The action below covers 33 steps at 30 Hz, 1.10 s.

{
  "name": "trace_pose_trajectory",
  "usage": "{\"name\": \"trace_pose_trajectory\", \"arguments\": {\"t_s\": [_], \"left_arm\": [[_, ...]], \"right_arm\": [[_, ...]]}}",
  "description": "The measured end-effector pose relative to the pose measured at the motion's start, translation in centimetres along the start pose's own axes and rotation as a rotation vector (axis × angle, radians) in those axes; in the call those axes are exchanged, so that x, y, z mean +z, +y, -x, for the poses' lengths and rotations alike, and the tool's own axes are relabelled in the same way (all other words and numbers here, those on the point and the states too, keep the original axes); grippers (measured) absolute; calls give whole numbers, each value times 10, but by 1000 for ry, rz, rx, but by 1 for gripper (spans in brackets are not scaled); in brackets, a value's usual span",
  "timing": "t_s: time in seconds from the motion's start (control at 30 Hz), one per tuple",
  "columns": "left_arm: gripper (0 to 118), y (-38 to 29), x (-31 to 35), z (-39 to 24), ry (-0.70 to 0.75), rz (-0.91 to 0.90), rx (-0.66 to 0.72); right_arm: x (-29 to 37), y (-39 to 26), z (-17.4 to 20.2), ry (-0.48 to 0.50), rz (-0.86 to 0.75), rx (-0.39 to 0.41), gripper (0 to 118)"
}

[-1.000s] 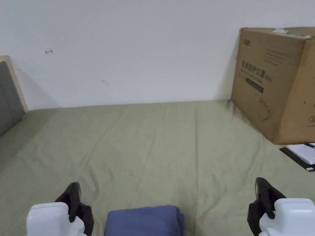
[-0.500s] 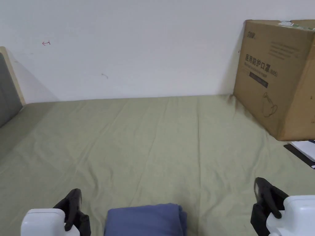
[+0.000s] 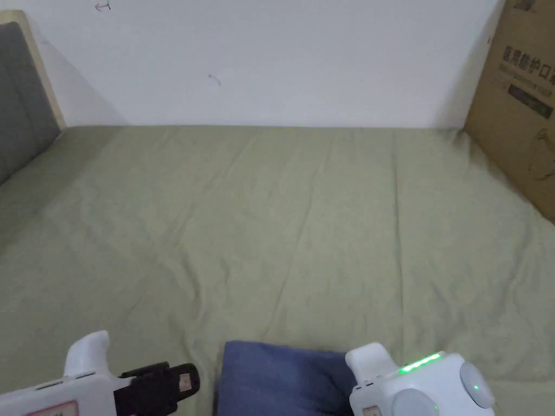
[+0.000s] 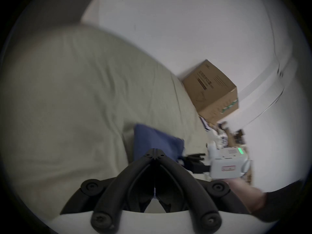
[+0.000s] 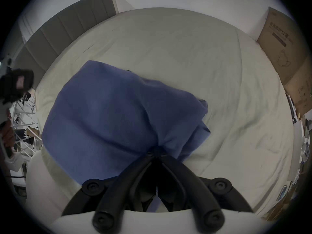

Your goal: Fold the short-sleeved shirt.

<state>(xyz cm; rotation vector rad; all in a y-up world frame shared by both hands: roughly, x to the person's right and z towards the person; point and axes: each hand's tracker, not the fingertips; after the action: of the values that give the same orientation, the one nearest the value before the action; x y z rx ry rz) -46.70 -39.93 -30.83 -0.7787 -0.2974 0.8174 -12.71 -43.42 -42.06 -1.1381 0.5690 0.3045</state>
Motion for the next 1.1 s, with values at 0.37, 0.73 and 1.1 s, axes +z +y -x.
{"name": "trace_pose_trajectory", "arguments": {"t_s": [0.37, 0.73, 1.1], "left_arm": [[118, 16, -122, 92, -592, 389, 514], [22, 20, -129, 56, -210, 445, 157], [22, 103, -21, 46, -8, 375, -18]], "right_arm": [[3, -8, -8, 41, -35, -41, 0], [9, -22, -14, 73, -107, -97, 0], [63, -26, 10, 43, -244, -73, 0]]}}
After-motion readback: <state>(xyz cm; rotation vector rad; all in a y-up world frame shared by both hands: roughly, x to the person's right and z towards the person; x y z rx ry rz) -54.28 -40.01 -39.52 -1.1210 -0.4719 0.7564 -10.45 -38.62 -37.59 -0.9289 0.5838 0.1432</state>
